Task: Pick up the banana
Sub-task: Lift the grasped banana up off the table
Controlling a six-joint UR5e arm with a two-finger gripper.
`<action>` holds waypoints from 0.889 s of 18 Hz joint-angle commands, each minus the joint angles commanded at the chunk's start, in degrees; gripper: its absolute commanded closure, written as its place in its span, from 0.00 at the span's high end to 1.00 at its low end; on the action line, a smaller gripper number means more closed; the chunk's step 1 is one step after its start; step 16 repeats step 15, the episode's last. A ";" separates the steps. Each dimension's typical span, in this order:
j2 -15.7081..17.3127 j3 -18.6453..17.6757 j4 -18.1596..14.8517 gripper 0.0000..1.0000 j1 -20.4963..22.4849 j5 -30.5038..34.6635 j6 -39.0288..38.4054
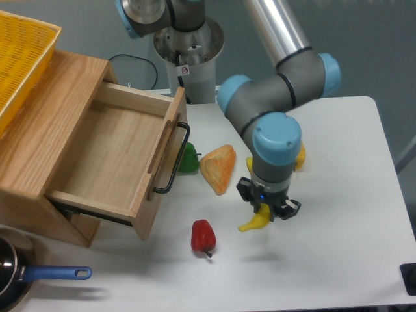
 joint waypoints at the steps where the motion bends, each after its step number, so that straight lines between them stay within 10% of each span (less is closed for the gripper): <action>1: 0.61 -0.26 -0.26 0.33 -0.61 0.17 0.35; 16: 2.29 -2.99 -0.35 0.33 -2.11 -0.09 1.06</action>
